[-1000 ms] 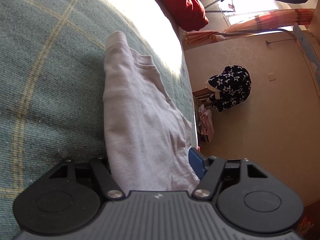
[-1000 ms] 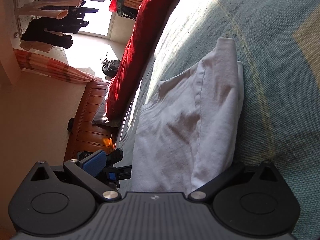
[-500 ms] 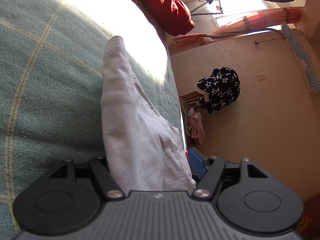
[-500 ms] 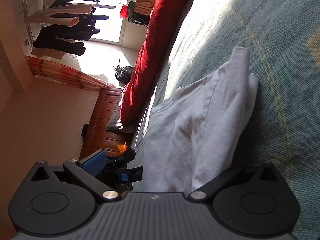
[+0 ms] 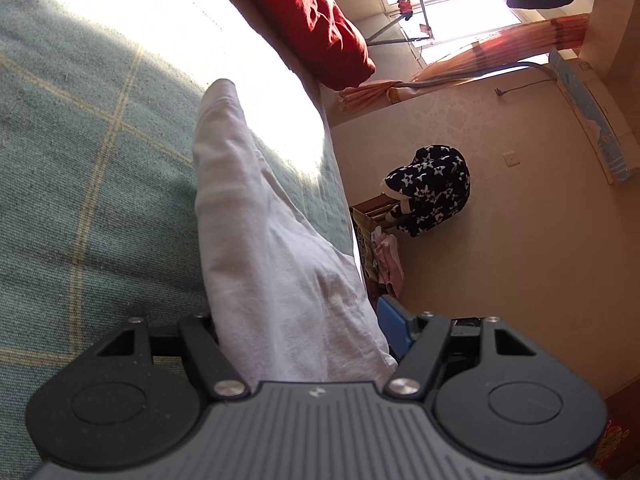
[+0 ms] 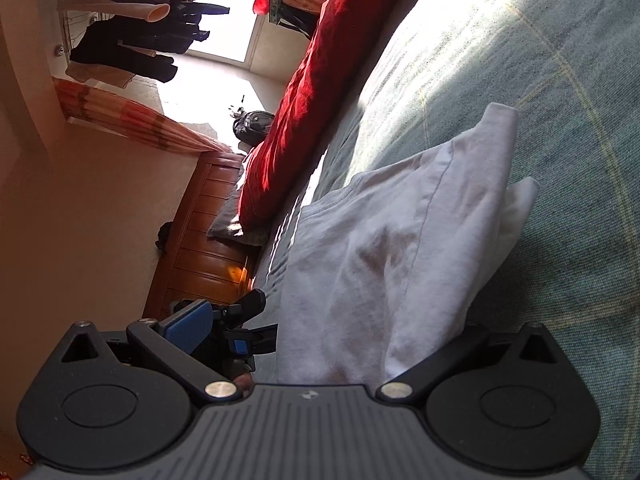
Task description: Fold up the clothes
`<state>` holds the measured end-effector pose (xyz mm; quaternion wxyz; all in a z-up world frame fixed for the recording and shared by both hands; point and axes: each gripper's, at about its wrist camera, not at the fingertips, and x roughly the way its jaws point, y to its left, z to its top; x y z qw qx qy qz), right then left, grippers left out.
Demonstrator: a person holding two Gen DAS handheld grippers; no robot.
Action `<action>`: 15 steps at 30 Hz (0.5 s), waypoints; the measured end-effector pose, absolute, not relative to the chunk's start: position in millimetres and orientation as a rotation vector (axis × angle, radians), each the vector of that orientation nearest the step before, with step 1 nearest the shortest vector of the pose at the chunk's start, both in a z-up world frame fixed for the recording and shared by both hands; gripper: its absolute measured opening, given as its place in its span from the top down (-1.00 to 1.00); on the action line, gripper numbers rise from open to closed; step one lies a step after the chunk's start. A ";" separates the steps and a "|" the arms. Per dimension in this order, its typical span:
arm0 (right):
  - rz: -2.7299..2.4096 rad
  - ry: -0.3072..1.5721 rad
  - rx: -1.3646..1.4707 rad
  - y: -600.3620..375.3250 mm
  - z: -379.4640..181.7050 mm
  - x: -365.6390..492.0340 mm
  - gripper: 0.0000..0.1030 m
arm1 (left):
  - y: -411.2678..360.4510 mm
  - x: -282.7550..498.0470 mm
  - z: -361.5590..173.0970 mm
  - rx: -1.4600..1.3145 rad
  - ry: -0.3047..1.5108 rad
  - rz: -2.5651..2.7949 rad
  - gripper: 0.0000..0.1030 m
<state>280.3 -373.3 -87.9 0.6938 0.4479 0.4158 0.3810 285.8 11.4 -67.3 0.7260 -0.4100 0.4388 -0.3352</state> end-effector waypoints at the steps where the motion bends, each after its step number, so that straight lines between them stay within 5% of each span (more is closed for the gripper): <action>1: 0.855 0.934 0.994 -367.6 -86.1 279.6 -1.00 | 16.7 282.6 -66.3 -0.906 0.963 -0.734 -0.31; 15: 0.939 1.046 0.902 -246.7 -60.9 276.1 -1.00 | 126.4 231.5 -48.7 -0.926 0.859 -0.643 -0.31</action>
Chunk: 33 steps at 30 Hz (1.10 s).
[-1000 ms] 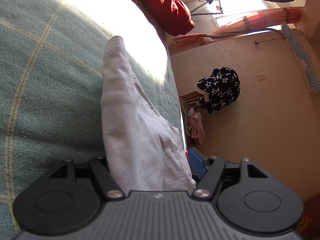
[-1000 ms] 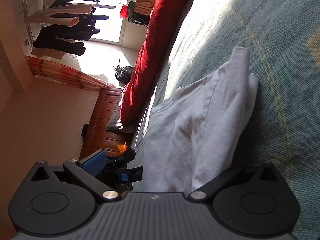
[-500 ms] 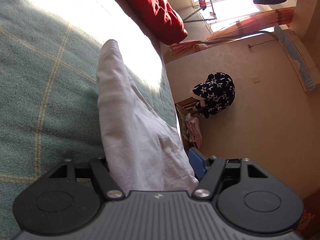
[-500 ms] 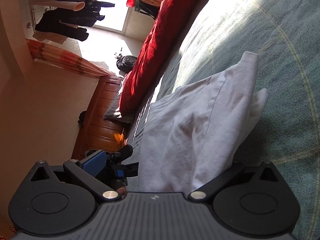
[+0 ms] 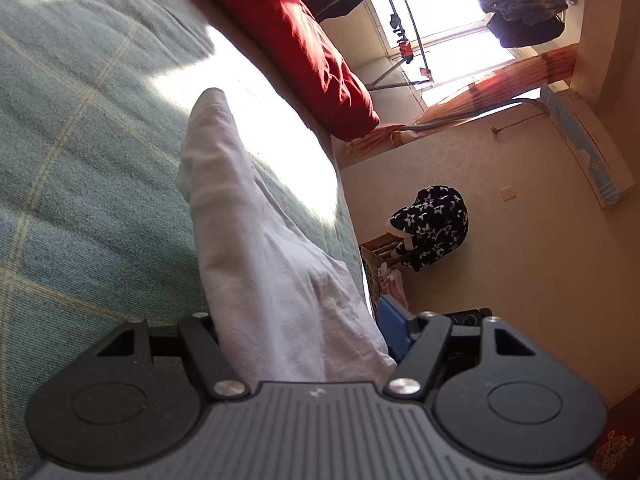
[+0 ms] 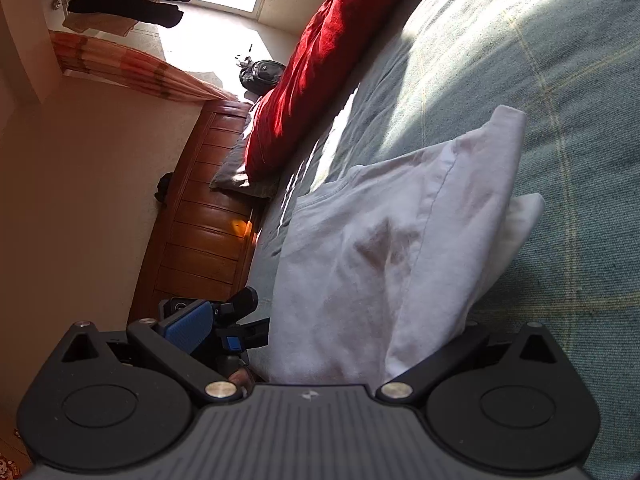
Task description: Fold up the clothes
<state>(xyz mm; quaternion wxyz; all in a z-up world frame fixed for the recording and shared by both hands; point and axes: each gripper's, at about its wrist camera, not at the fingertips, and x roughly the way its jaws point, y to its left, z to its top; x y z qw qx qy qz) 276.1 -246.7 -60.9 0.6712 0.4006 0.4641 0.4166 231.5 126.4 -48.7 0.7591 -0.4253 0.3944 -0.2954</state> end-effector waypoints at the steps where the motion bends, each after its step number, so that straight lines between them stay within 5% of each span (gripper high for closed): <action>1: 0.943 1.059 0.892 -235.4 -59.6 276.4 -1.00 | 135.7 227.7 -48.1 -0.929 0.851 -0.634 -0.32; 33: 1.272 1.216 0.745 162.8 -46.9 353.1 -1.00 | 471.6 195.1 -31.0 -0.953 0.660 -0.211 -0.32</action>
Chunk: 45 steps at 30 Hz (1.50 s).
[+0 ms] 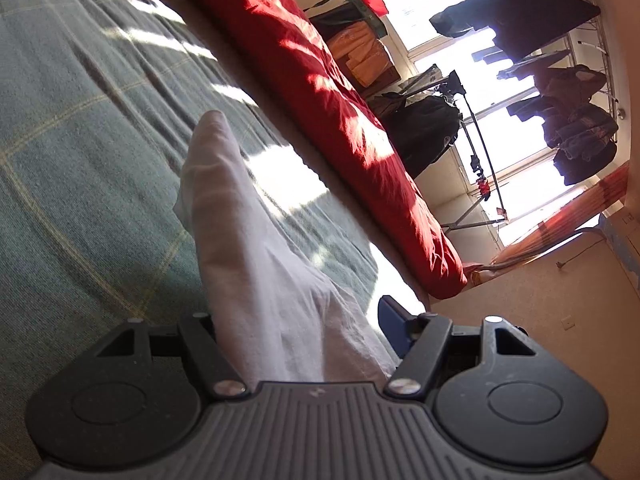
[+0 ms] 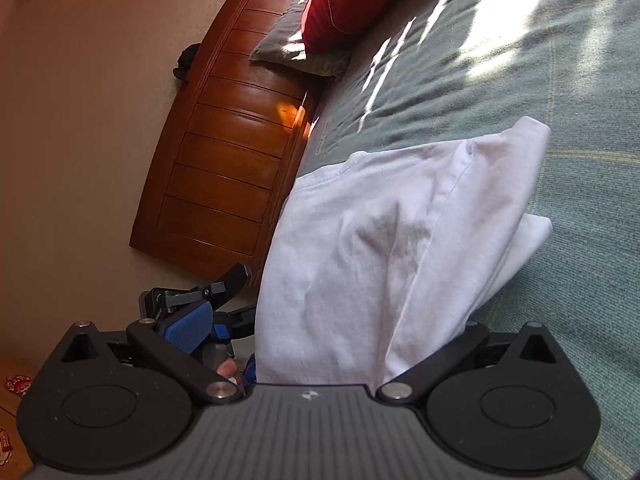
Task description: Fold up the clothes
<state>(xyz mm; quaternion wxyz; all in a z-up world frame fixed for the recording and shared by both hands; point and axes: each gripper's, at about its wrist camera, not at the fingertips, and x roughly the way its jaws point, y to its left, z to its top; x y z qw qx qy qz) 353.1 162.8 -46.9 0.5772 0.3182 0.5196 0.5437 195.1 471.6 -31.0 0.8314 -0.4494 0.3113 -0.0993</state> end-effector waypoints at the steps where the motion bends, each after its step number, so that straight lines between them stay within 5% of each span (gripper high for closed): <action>1: 1.275 1.213 0.741 173.2 -48.2 354.5 -1.00 | 479.9 197.1 -32.3 -0.952 0.659 -0.198 -0.32; 21: 1.283 1.215 0.657 285.1 -84.3 335.2 -1.00 | 591.0 231.4 -81.3 -0.994 0.637 -0.009 -0.32; 35: 1.236 1.150 0.549 251.8 -61.1 325.6 -1.00 | 598.1 207.2 -62.2 -0.892 0.557 0.123 -0.38; 45: 1.160 1.172 0.762 233.6 -84.1 380.8 -1.00 | 551.4 181.4 -81.9 -0.943 0.600 -0.038 -0.47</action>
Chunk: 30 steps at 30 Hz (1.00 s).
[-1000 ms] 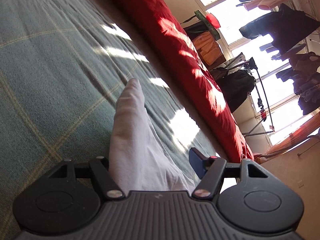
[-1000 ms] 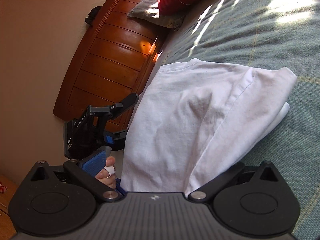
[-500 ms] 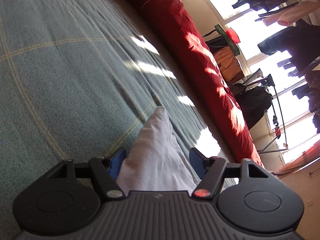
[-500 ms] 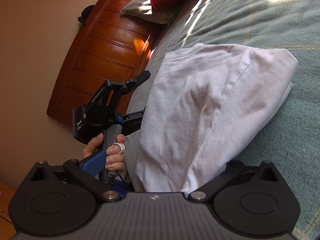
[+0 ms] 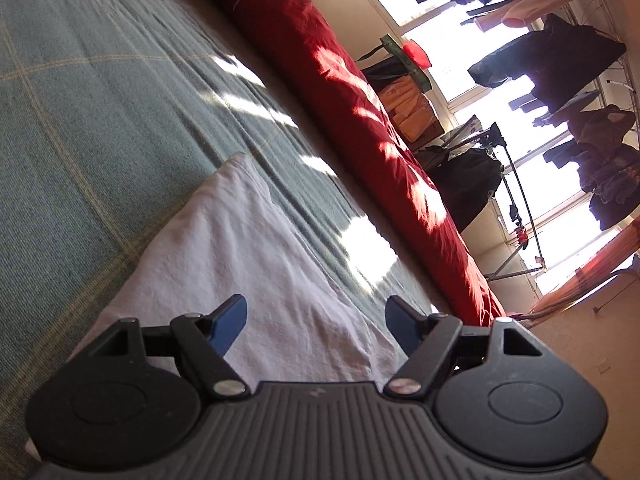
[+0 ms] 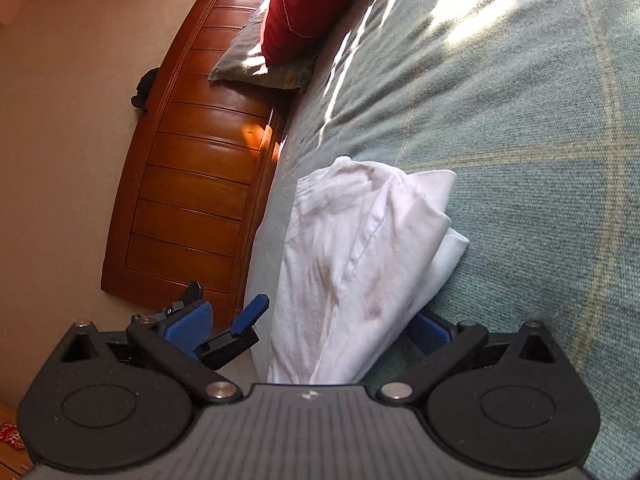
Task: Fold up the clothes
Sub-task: 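Open both tools and release the folded shirt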
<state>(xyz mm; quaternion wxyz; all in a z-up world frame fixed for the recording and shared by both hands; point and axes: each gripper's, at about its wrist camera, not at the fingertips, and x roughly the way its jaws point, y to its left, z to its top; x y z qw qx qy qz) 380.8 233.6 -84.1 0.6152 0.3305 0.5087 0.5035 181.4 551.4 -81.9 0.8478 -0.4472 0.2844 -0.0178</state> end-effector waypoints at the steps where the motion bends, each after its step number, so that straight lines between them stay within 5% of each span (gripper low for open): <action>1: 1.161 1.145 0.747 230.9 -78.4 381.4 -1.00 | 549.6 180.0 -87.7 -0.941 0.618 -0.028 -0.47; 11: 1.162 0.872 0.603 203.9 -21.3 387.0 -1.00 | 544.3 166.1 -75.1 -0.904 0.586 -0.016 -0.54; 30: 1.373 1.150 0.355 266.9 -47.2 338.6 -1.00 | 527.6 131.2 -87.6 -0.909 0.691 0.087 -0.58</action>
